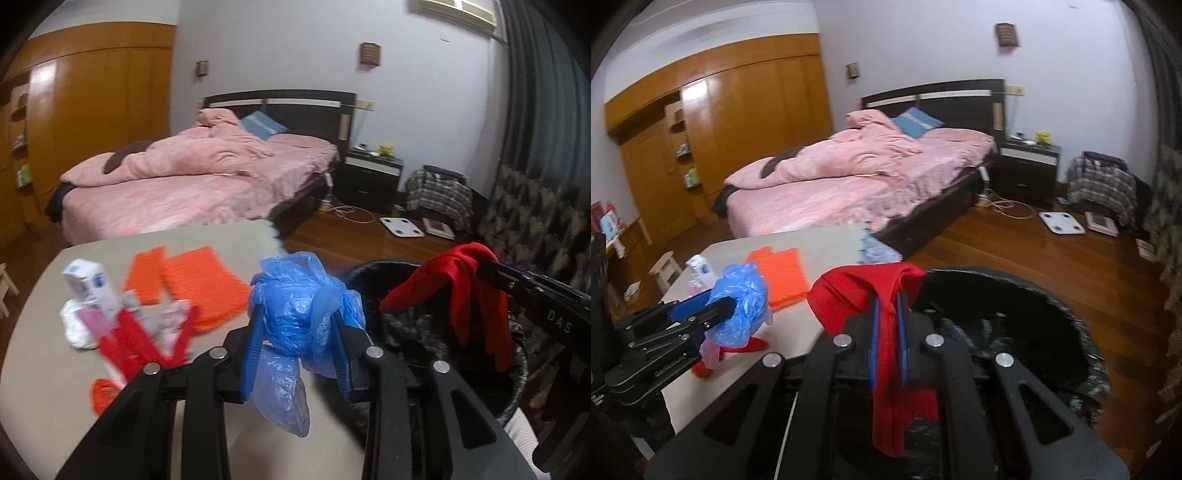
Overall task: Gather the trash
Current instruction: 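Carry the glove and blue bag over the black bin and open both tools, then grasp the red plastic bag ball with the left tool while the right tool returns to the table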
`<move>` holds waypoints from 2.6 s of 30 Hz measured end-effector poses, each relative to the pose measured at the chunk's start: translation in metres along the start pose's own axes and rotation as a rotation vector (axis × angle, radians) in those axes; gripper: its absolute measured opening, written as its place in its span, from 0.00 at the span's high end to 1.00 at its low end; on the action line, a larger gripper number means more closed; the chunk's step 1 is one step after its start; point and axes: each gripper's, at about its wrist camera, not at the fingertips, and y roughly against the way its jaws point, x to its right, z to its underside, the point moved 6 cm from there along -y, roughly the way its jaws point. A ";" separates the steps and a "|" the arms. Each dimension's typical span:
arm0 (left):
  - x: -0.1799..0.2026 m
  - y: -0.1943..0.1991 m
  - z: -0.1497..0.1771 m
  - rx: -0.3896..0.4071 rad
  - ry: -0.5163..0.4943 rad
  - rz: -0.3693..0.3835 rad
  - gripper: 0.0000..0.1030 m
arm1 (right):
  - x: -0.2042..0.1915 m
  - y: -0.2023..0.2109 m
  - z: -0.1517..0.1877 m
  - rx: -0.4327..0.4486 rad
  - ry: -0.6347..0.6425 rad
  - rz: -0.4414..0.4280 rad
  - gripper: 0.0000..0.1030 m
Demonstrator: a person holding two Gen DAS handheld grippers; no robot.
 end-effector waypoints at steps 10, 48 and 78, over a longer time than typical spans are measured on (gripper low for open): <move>0.068 -0.027 -0.001 -0.026 -0.071 0.142 0.51 | 0.061 0.002 0.015 -0.016 -0.079 0.140 0.82; -0.143 0.030 0.075 -0.045 0.154 -0.300 0.20 | -0.133 -0.047 0.030 0.002 0.142 -0.144 0.07; -0.177 0.041 0.086 -0.068 0.222 -0.346 0.66 | -0.189 -0.086 0.053 -0.061 0.192 -0.231 0.07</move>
